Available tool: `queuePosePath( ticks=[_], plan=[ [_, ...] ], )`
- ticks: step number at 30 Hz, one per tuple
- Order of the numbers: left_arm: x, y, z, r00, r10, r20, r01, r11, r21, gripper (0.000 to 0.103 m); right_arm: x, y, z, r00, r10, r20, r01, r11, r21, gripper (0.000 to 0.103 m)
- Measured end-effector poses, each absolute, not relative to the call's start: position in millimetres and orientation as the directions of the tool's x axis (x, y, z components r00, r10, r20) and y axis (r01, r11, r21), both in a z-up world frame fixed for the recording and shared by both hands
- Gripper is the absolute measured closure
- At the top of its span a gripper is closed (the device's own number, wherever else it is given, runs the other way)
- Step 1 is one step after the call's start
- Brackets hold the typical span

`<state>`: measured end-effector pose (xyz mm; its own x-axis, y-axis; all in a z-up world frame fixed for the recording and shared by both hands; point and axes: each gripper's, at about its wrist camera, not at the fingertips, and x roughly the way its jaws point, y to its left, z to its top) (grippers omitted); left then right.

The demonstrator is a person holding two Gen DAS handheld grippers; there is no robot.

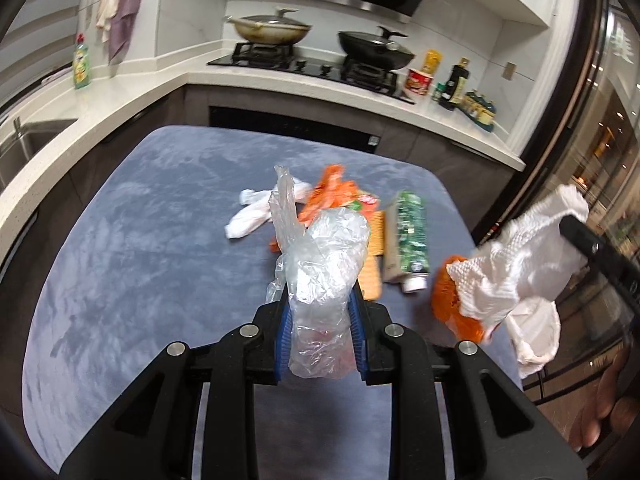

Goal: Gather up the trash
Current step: 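Carry the plastic bag and tissue over the bin and open both tools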

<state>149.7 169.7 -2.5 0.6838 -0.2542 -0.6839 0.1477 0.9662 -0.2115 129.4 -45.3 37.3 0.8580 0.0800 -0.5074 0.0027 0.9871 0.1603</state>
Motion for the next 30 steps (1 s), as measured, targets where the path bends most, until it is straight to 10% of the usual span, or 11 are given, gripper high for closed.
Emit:
queuePosePath(
  ticks=[30],
  plan=[
    [114.4, -8.2, 43.8, 0.651, -0.440, -0.618, 0.465, 0.875, -0.133, 0.079, 73.8, -211.4, 71.6, 0.895, -0.174, -0.410, 0.269, 0.945, 0.185, 0.099]
  ],
)
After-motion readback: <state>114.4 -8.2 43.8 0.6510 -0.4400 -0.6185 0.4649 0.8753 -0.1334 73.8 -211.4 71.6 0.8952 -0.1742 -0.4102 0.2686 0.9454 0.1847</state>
